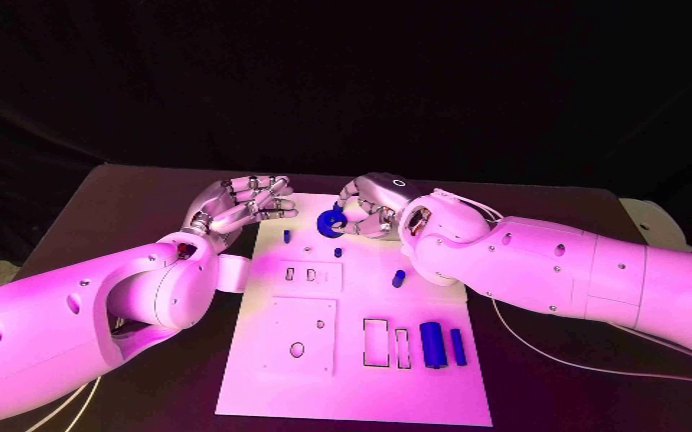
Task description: Assemble the parts on the task board
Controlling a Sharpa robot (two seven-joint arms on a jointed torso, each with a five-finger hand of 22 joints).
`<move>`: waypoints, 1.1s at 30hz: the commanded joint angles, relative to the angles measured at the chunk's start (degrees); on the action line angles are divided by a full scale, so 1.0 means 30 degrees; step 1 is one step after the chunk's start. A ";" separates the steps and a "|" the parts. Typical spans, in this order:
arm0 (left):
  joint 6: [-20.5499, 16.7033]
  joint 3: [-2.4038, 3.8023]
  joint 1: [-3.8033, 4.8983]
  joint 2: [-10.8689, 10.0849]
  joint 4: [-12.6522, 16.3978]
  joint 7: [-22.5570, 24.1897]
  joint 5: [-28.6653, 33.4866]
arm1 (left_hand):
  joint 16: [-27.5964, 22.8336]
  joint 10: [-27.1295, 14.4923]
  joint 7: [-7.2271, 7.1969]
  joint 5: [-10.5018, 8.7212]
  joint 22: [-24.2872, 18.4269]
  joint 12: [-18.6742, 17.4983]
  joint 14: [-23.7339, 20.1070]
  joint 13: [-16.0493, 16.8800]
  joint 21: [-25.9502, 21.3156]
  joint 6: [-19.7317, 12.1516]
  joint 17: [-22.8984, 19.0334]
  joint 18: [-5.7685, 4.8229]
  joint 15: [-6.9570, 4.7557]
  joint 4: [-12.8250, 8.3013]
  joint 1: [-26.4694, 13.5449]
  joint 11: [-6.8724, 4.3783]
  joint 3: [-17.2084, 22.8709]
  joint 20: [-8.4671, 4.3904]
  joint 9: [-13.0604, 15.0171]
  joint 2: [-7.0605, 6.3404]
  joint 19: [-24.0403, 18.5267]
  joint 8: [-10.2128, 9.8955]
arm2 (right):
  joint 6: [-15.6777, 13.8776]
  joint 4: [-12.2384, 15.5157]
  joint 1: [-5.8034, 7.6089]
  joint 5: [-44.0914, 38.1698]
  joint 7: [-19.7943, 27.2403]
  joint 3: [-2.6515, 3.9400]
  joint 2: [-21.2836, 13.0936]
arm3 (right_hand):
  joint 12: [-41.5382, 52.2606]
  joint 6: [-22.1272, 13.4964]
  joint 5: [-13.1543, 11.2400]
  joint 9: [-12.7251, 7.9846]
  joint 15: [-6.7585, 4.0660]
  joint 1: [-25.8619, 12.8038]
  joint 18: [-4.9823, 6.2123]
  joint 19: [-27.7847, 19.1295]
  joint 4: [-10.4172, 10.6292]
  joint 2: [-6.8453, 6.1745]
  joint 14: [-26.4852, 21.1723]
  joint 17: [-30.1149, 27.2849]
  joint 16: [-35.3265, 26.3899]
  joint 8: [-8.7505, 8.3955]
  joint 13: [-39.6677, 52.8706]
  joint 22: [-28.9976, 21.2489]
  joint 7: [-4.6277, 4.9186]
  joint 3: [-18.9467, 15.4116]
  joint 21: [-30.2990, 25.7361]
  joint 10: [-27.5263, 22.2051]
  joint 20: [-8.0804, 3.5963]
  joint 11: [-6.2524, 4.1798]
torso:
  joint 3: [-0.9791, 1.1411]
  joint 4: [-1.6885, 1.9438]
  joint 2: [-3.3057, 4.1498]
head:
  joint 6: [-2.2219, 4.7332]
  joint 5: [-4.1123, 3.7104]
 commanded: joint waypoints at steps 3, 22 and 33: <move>0.0190 0.0017 0.0028 -0.0027 -0.0068 0.0179 0.0028 | -0.0136 0.0043 0.0525 -0.0065 -0.0035 -0.0098 -0.0101 0.0000 -0.0056 -0.0057 0.0033 0.0101 0.0091 -0.0039 -0.0020 0.0010 0.0129 0.0037 -0.0024 -0.0103 0.0109 -0.0077 | -0.3547 0.1201 0.0268 0.2422 0.2930 0.0152 -0.1492 | -0.0007 0.0128 0.0185 -0.0046 0.0013 0.0631 -0.0305 0.1695 -0.0267 0.0215 0.1845 0.4500 0.0033 -0.0098 0.4749 0.4651 -0.0026 0.0212 -0.0056 0.1731 0.0025 -0.0070 | 0.0046 -0.0117 -0.0039 | 0.0125 -0.0033; 0.0328 0.0010 0.0022 0.0002 -0.0407 0.0225 0.0045 | -0.0157 0.0046 0.0513 -0.0069 -0.0044 -0.0110 -0.0125 -0.0001 -0.0065 -0.0056 0.0045 0.0099 0.0098 -0.0060 0.0007 0.0006 0.0164 0.0043 -0.0027 -0.0133 0.0094 -0.0082 | 0.2389 0.2041 0.0729 0.8398 0.7444 0.0231 -0.7559 | -0.0302 -0.0014 -0.0181 -0.0155 -0.0136 0.2362 -0.0127 0.1273 -0.1450 -0.0050 0.1791 0.4273 -0.0026 -0.0432 0.4390 0.4103 -0.0172 0.0675 -0.0635 0.1391 -0.0120 -0.0220 | 0.0472 -0.0609 -0.0218 | 0.0005 -0.0206; 0.0410 0.0009 0.0019 0.0047 -0.0471 0.0232 0.0047 | -0.0175 0.0051 0.0509 -0.0072 -0.0051 -0.0113 -0.0150 0.0000 -0.0074 -0.0053 0.0047 0.0096 0.0103 -0.0066 0.0013 0.0005 0.0179 0.0047 -0.0027 -0.0146 0.0081 -0.0083 | 0.2544 0.0694 -0.0048 0.7698 0.7227 0.0223 -0.7728 | -0.0317 -0.0100 0.0331 -0.0198 0.0001 0.2700 -0.0144 0.1311 -0.1789 -0.0194 0.1806 0.4340 -0.0013 -0.0565 0.4373 0.4155 0.0059 0.0822 -0.0595 0.1373 -0.0038 -0.0035 | 0.0483 -0.0601 -0.0190 | -0.0056 -0.0208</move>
